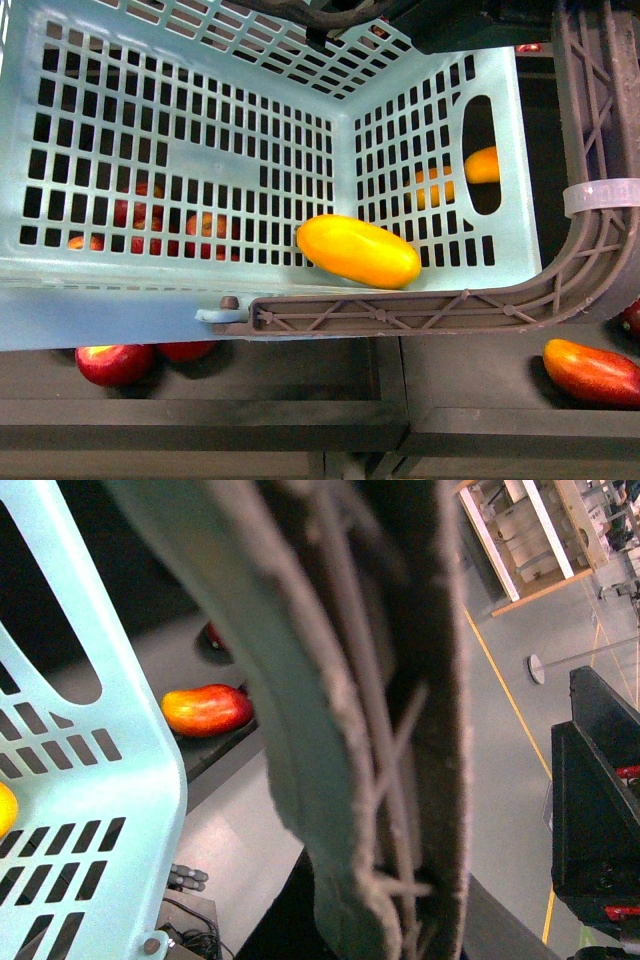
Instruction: Pick mango and avocado into basket
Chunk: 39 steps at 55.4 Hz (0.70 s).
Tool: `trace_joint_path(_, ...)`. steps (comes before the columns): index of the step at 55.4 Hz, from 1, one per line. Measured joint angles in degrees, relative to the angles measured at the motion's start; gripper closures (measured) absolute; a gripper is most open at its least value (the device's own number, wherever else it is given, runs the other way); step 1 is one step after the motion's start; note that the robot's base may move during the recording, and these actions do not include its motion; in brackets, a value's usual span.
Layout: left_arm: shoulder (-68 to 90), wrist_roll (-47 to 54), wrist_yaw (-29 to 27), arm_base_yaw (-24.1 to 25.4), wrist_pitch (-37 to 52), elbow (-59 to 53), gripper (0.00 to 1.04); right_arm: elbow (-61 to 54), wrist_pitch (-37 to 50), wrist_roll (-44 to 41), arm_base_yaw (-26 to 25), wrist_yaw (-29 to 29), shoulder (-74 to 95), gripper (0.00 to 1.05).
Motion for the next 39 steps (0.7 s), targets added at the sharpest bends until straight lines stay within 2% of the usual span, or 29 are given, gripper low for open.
trace_joint_path(5, 0.09, 0.15, 0.09, -0.22, 0.0, 0.0, 0.95, -0.02, 0.0, 0.0, 0.0, 0.02, 0.07, 0.1)
trace_joint_path(7, 0.09, 0.07, 0.48, -0.31, 0.0, 0.0, 0.95, -0.02, 0.0, 0.07, 0.0, 0.0, 0.02, 0.06)
trace_joint_path(11, 0.09, -0.02, 0.74, -0.48, 0.0, 0.0, 0.95, -0.02, 0.0, 0.02, 0.0, 0.02, -0.04, 0.08)
trace_joint_path(39, 0.2, 0.0, -0.5, 0.13, 0.0, 0.0, 0.95, -0.39, -0.11, 0.0, 0.04, 0.02, -0.09, 0.08)
